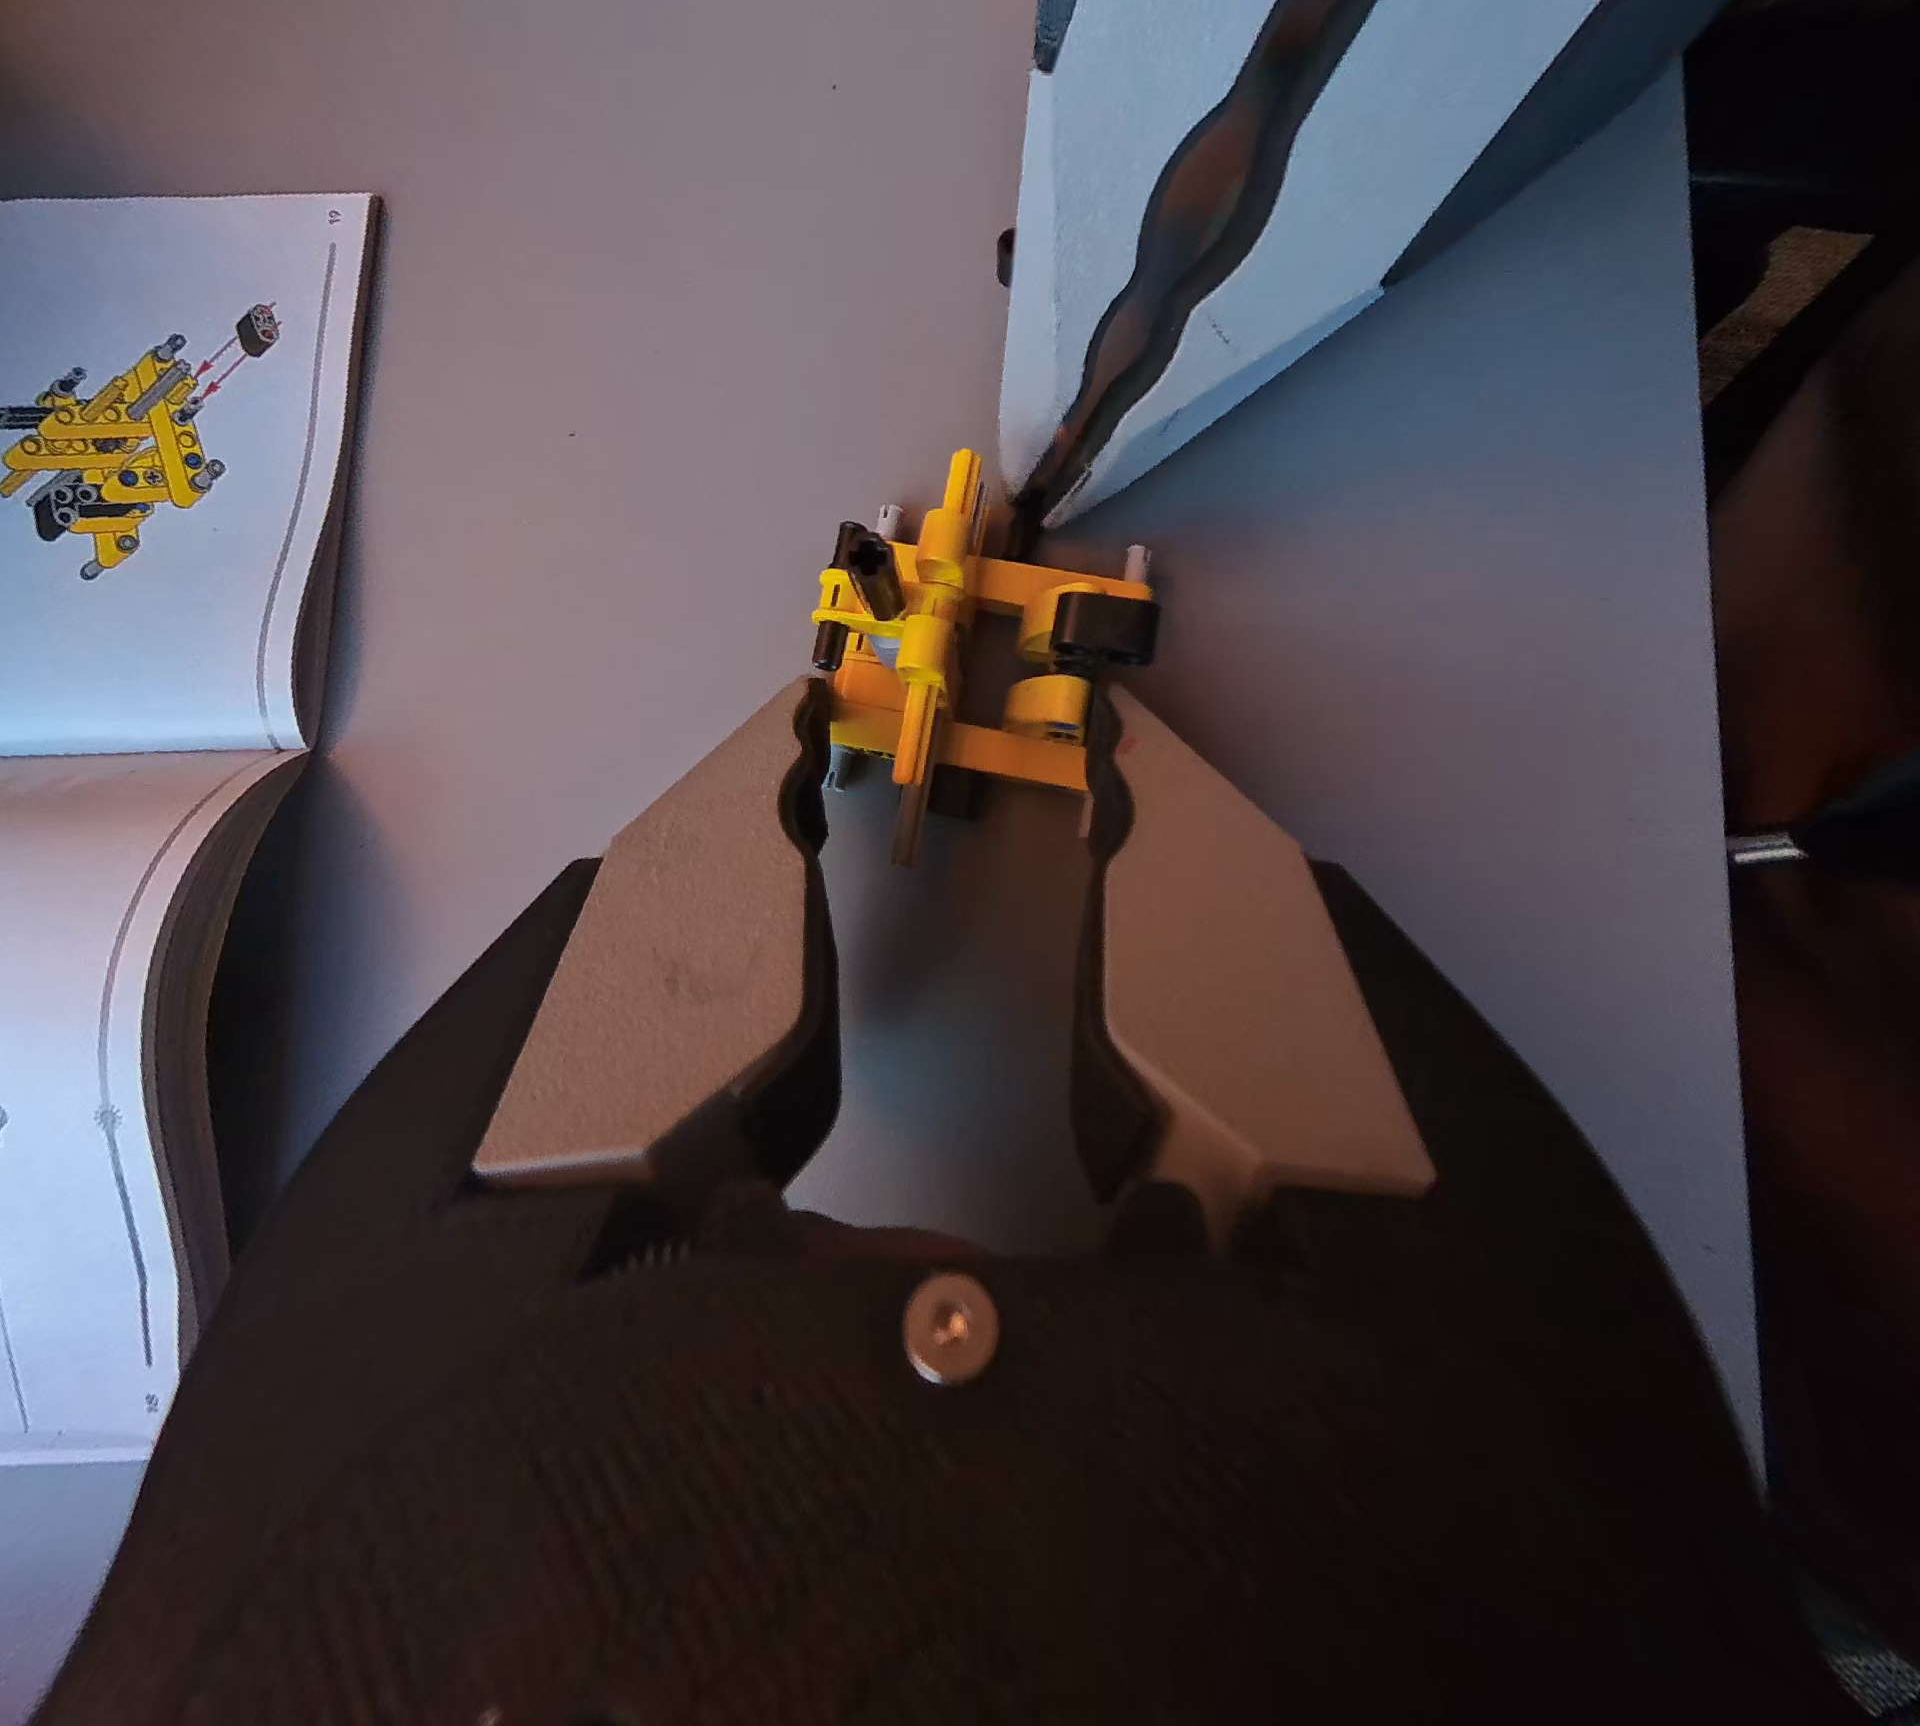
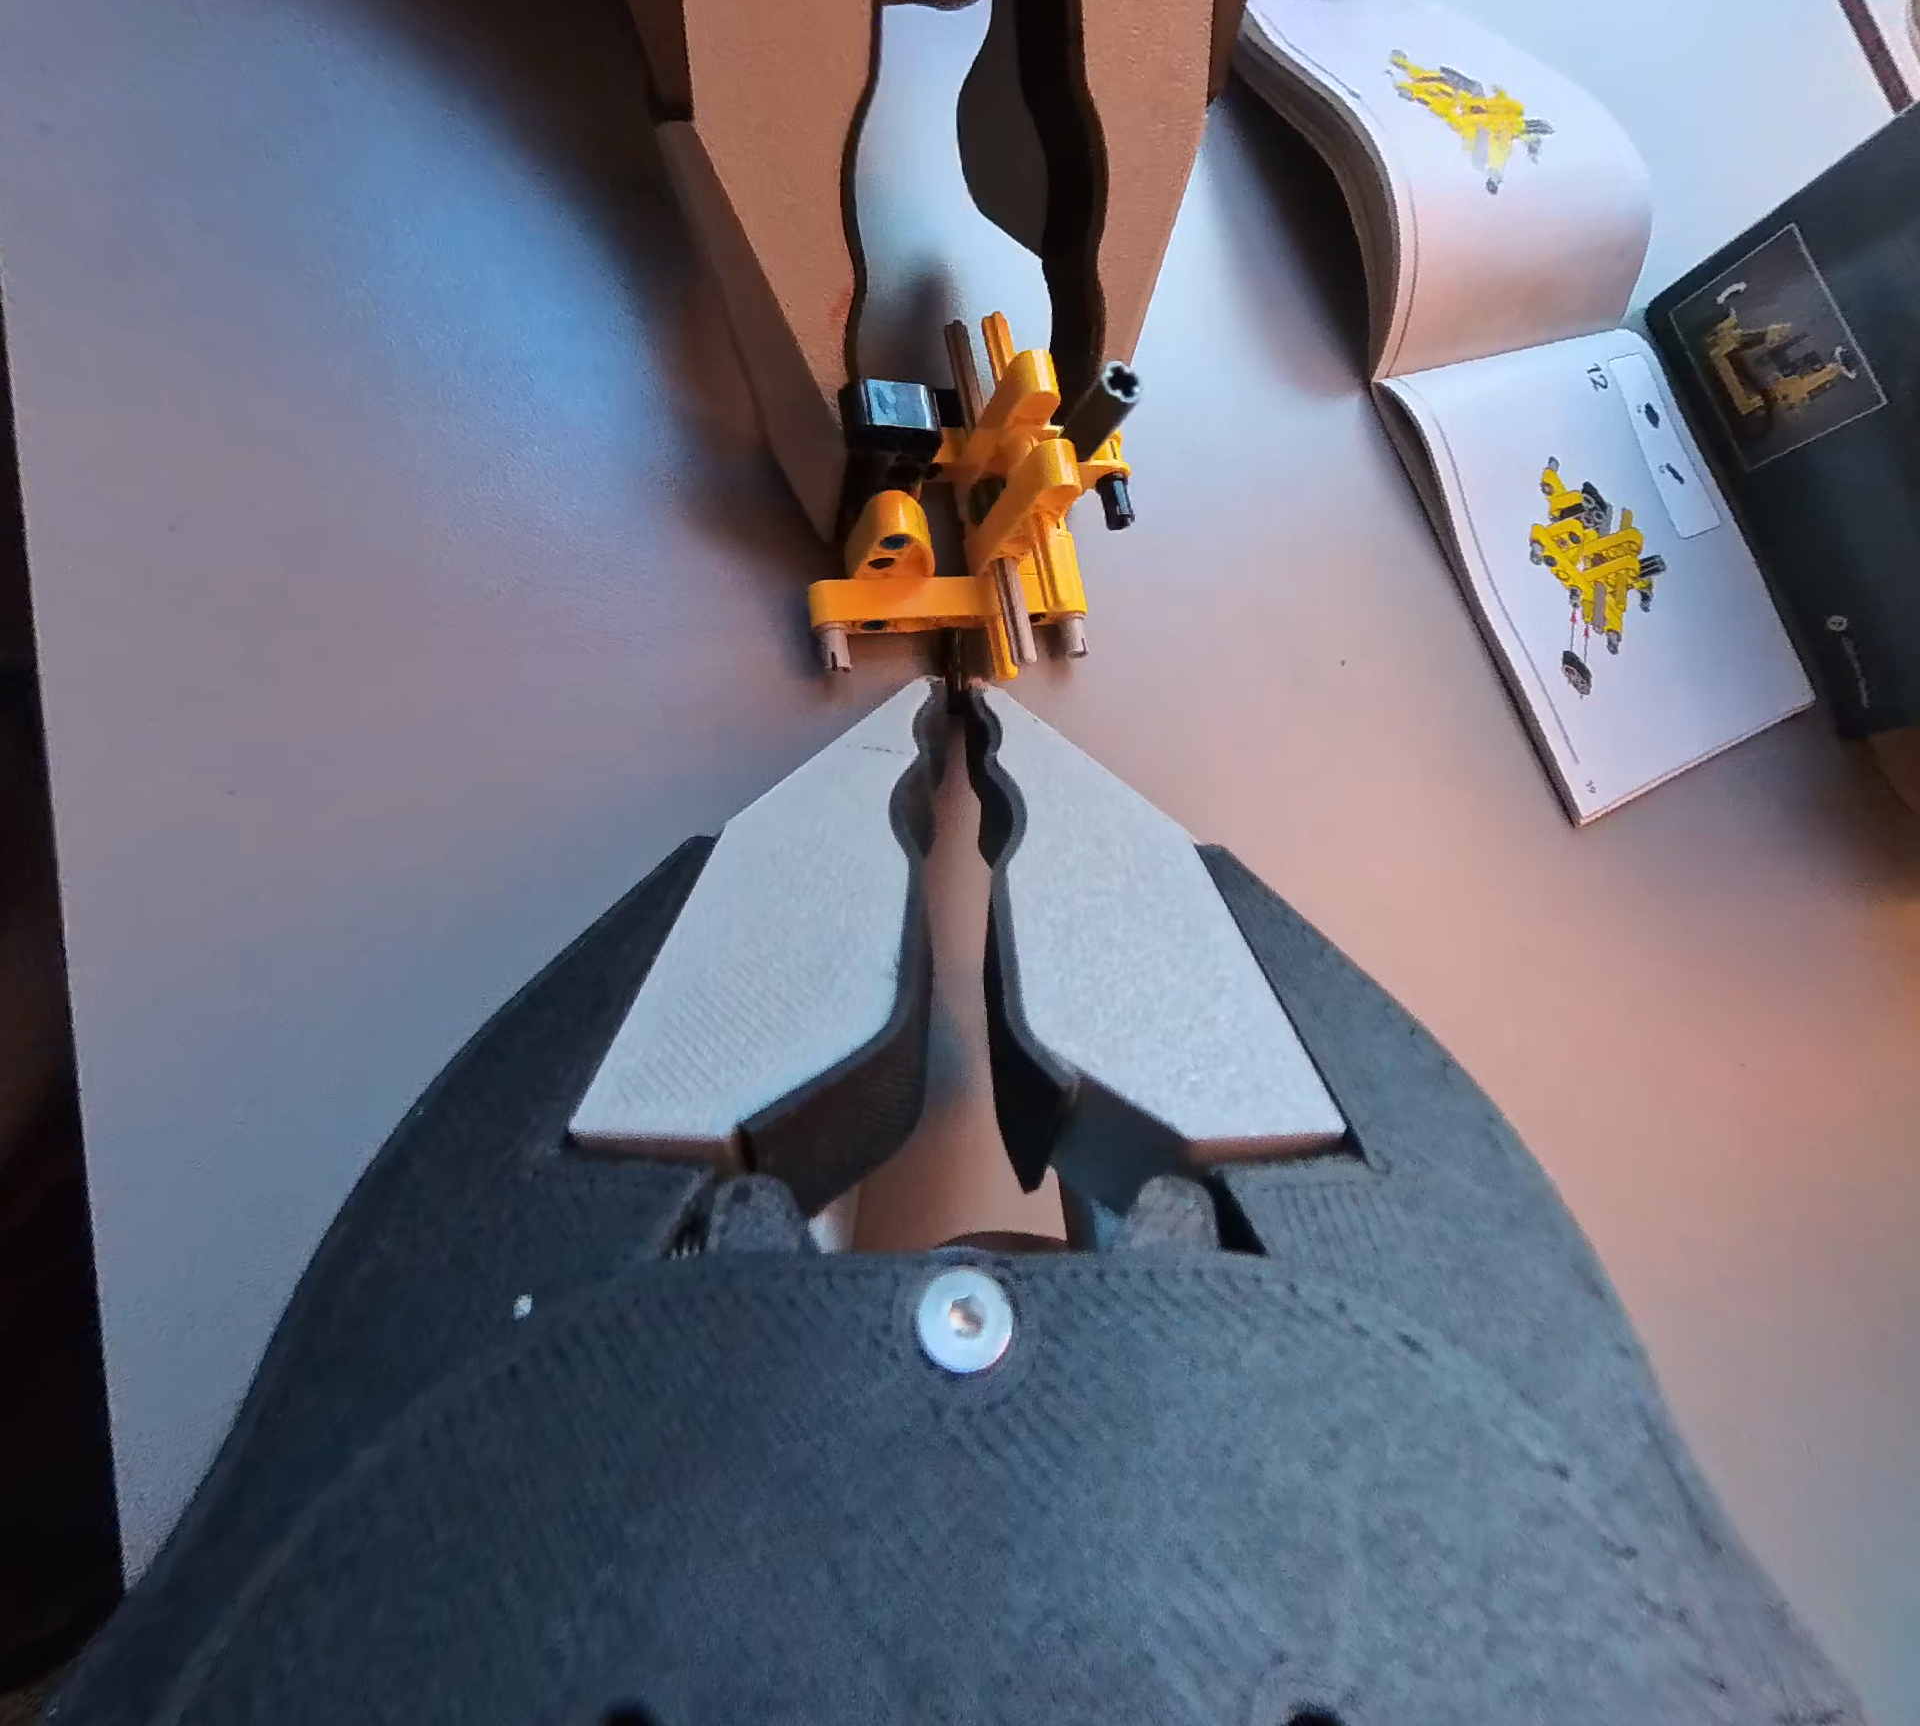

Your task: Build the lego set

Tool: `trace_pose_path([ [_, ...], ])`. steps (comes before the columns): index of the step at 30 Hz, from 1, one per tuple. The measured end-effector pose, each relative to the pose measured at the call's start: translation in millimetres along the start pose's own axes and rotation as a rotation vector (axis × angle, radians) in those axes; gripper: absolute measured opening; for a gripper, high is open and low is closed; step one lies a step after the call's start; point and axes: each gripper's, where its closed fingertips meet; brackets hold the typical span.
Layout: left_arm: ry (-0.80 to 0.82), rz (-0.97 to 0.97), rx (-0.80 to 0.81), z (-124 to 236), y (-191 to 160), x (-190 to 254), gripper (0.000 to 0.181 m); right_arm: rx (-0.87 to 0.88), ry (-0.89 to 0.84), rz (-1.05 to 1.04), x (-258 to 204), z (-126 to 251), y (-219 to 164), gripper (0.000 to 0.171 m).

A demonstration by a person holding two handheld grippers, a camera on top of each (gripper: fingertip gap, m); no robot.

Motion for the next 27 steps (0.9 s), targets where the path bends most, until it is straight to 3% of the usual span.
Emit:
trace_pose_path([
  [27,-0.001,0.003,0.002,-0.8,0.7,0.3,0.047,0.028,-0.018,0.011,2.5,2.5,3.3,0.0],
])
Point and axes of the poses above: each gripper's, where its closed fingertips meet, z back along the fingers, y out of its top, x = y × z across the jaws, and after that the axes turned 1 degree about z, right-handed
